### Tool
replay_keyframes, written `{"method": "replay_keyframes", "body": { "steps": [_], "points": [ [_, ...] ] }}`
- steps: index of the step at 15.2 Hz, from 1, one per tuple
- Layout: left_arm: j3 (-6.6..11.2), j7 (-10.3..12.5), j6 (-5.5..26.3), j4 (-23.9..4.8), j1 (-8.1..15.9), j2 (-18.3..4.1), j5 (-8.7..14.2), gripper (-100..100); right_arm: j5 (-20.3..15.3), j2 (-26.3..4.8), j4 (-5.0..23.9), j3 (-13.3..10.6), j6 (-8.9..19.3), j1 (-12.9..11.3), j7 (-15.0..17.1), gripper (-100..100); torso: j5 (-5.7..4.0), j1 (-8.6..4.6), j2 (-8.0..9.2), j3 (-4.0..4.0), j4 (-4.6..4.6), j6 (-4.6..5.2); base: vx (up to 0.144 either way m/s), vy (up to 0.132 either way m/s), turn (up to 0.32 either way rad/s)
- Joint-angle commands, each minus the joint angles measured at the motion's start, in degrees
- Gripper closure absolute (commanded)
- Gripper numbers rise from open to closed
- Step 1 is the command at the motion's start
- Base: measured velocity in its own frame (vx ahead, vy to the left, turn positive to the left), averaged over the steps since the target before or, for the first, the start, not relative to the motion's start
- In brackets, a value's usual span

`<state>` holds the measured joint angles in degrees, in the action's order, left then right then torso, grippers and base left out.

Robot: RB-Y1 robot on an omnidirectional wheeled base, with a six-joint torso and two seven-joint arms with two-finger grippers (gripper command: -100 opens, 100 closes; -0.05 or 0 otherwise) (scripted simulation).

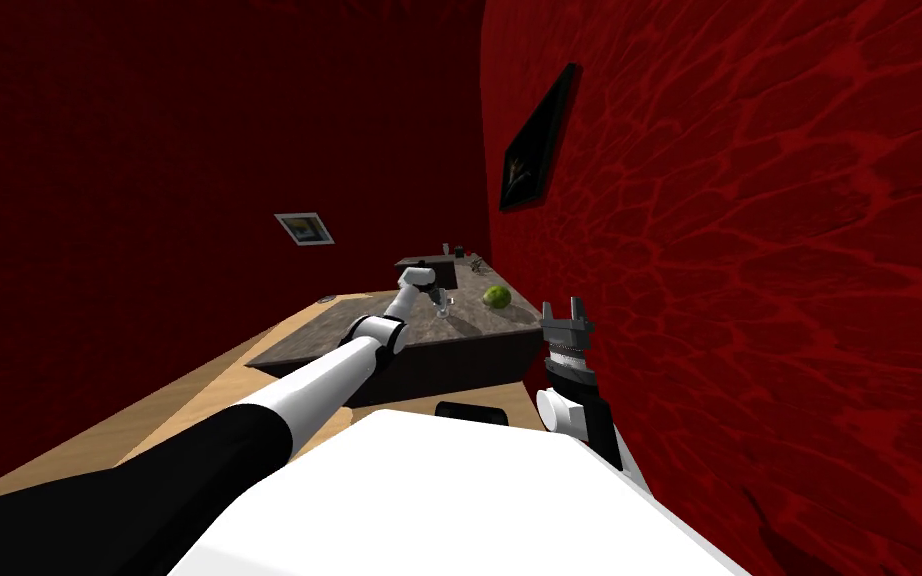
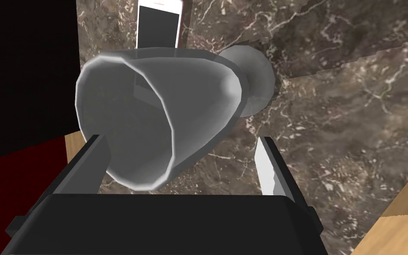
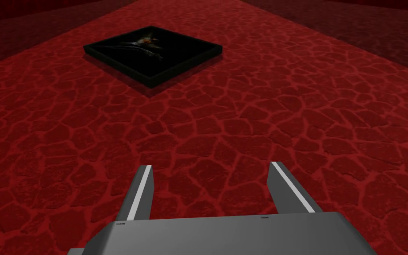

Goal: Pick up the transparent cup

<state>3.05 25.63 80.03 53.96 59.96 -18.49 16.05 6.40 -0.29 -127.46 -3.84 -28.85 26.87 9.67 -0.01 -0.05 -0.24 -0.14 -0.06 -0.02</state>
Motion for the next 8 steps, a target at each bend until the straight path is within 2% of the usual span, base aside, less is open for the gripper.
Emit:
{"method": "replay_keyframes", "body": {
  "steps": [1, 2, 4, 5, 7, 8],
  "points": [
    [-0.04, 0.2, 2.5, -1.4, 0.9, 0.1, 0.1, -100, 0.0, 0.0, 0.0, 0.0, 0.0, 0.0, 0.0, 0, 0.00, 0.00, 0.00, 0.00, 0.00, 0.00, 0.052, -0.014, 0.016],
    [-0.07, 0.6, 4.1, -3.4, 3.2, 0.1, 0.6, -100, 0.0, 0.0, 0.0, 0.0, 0.0, 0.0, 0.0, 0, 0.00, 0.00, 0.00, 0.00, -0.01, 0.01, 0.063, -0.010, 0.066],
    [-0.07, 0.6, 5.9, -4.3, 3.3, 0.1, 0.6, -100, 0.0, 0.0, 0.0, 0.0, 0.0, 0.0, 0.0, 0, 0.00, 0.00, -0.05, -0.03, -0.01, 0.00, 0.063, -0.014, 0.048],
    [-0.12, 0.9, 7.4, -6.4, 5.6, 0.1, 1.0, -100, 0.0, 0.0, 0.0, 0.0, 0.0, 0.0, 0.0, 0, 0.00, 0.00, -0.03, -0.02, -0.02, 0.01, 0.060, -0.023, 0.062],
    [-0.12, 0.9, 9.1, -7.1, 5.6, 0.1, 1.0, -100, 0.0, 0.0, 0.0, 0.0, 0.0, 0.0, 0.0, 0, -0.01, -0.05, -0.05, -0.03, -0.01, 0.00, 0.059, -0.024, 0.050],
    [-0.17, 1.2, 10.9, -9.4, 7.8, 0.2, 1.4, -100, 0.0, 0.0, 0.0, 0.0, 0.0, 0.0, 0.0, 0, -0.01, -0.03, -0.02, -0.02, -0.01, 0.01, 0.058, -0.021, 0.071]
  ]
}}
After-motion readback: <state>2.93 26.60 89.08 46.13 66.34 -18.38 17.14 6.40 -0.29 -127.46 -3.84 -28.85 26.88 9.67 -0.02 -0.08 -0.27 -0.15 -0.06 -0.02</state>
